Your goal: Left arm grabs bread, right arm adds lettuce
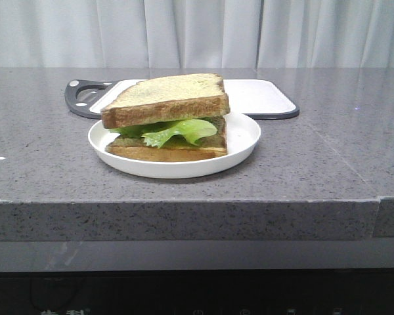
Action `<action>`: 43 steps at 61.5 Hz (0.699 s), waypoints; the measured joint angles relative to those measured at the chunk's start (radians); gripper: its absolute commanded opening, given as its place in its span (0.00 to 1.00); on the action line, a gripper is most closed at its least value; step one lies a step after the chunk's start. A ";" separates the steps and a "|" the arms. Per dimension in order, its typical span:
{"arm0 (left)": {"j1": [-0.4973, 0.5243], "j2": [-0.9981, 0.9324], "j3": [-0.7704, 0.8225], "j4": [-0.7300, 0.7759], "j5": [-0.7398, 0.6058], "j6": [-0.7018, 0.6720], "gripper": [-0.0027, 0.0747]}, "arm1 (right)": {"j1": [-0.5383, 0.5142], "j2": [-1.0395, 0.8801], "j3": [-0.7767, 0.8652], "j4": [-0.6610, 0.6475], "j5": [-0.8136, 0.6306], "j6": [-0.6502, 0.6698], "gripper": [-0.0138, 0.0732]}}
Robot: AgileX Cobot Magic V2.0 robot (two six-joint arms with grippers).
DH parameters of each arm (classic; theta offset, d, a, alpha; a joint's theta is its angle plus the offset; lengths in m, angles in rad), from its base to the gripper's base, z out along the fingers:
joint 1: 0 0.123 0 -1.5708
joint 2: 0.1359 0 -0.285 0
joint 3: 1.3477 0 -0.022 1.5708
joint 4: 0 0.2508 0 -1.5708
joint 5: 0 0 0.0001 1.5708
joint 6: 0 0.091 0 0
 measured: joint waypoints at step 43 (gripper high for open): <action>0.000 -0.010 0.013 0.006 -0.057 0.000 0.01 | 0.000 -0.014 0.025 0.000 0.007 0.002 0.02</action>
